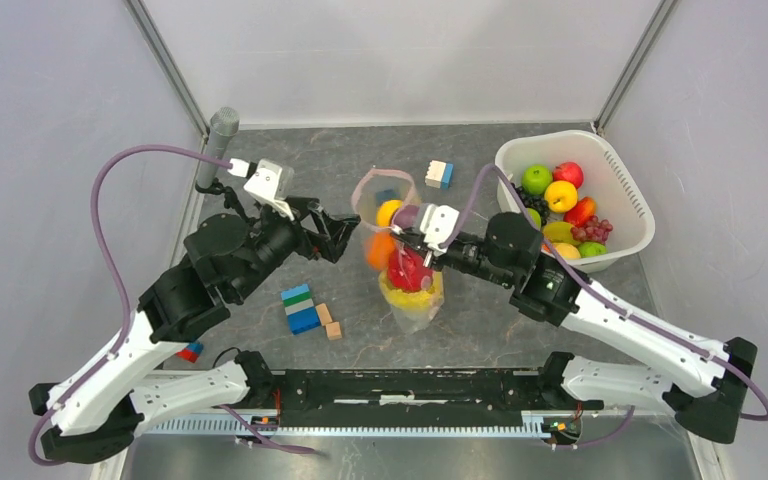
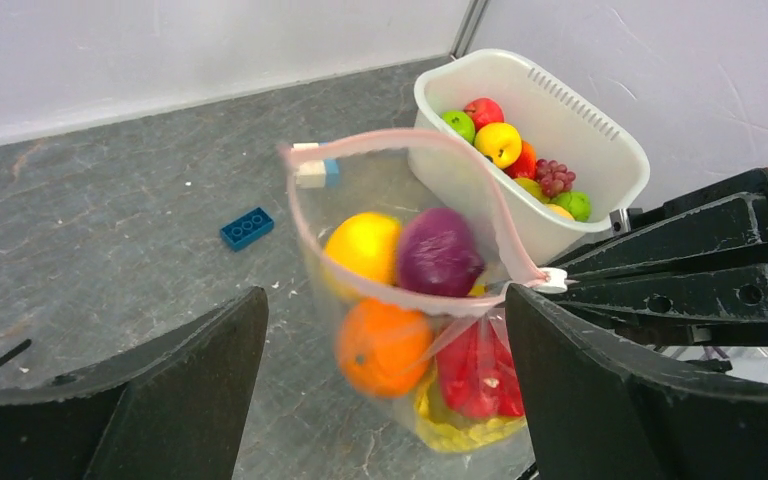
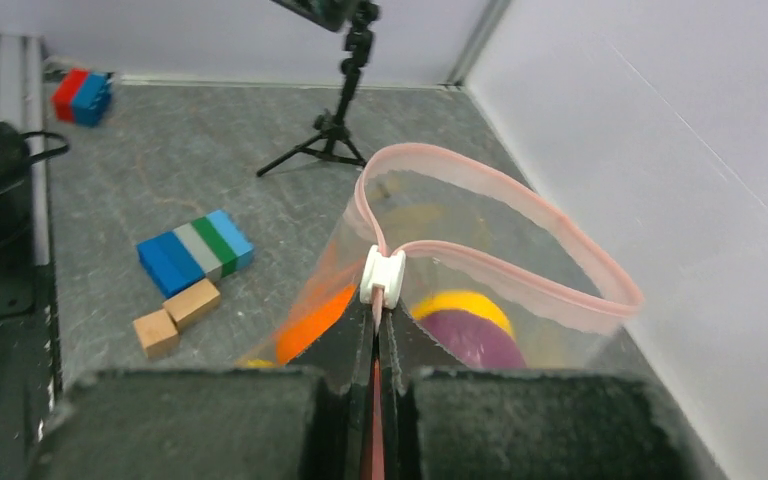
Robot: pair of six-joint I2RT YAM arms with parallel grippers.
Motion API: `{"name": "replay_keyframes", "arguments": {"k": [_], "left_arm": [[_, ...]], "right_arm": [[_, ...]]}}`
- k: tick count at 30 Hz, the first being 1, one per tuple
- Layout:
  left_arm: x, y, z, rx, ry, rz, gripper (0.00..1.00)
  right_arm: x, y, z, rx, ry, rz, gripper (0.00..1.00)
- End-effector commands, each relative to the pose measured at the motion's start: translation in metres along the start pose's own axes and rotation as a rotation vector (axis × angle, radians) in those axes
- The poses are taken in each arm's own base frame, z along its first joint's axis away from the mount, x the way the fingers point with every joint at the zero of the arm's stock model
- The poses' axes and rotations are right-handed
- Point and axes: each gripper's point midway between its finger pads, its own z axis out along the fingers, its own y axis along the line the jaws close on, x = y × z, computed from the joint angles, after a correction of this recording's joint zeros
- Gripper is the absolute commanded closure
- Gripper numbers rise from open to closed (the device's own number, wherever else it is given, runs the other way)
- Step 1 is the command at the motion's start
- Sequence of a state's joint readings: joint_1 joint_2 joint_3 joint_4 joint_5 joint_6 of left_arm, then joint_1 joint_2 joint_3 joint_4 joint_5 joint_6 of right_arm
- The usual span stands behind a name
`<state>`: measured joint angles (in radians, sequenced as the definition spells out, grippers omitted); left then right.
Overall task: Place the food in the zip-top bag and seal the zipper
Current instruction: Zip the zipper food storage bag at the center of the board.
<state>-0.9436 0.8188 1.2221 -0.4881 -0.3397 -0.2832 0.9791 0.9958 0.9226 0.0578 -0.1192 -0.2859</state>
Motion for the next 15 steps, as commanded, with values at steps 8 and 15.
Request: {"name": "replay_keyframes", "arguments": {"k": [8, 15], "left_arm": [[-0.038, -0.002, -0.030, 0.083, -0.108, 0.161, 0.06], [-0.023, -0.034, -0.021, 0.274, -0.043, 0.325, 0.07]], "right_arm": [[-0.027, 0.024, -0.006, -0.277, 0.049, -0.170, 1.00], [0.010, 0.025, -0.004, -0.254, 0.088, -0.116, 1.00]]}}
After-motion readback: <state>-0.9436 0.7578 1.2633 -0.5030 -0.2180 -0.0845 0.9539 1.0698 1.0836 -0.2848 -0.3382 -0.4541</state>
